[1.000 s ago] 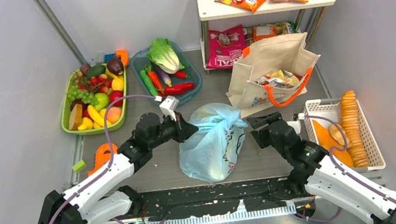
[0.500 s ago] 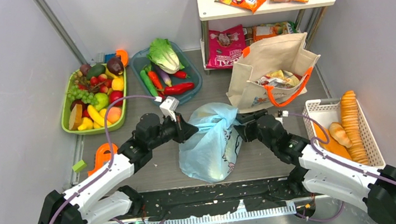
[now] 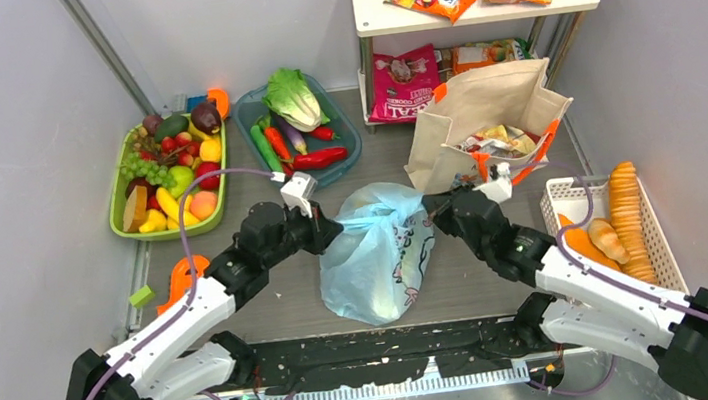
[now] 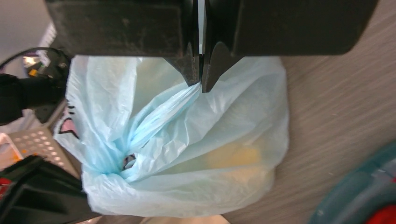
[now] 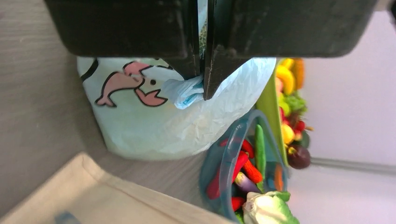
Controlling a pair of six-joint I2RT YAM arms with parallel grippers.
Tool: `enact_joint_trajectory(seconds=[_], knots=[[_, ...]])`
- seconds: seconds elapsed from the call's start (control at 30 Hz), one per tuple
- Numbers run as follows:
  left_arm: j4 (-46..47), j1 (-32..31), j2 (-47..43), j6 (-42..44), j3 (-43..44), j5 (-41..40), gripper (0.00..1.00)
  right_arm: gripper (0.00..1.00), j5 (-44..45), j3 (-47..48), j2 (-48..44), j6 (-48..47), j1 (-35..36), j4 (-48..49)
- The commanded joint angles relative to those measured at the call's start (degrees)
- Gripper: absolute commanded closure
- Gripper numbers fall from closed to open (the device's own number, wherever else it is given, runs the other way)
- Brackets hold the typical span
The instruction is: Place the mixed food into the grocery bags and tie them
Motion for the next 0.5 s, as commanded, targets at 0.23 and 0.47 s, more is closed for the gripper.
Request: enact_joint_trajectory(seconds=[0.23,0.47], knots=[[-14.96,-4.23,-0.28,14.8,13.15,-26.54,1.0,0.95,39.56,20.61,18.64,-57.43,17.09,-11.24],[-18.3,-6.54,2.19,9.14,14.67,-32.37,1.0,0.95,43.08,24.9,27.47,-47.85,17.47,-21.41]])
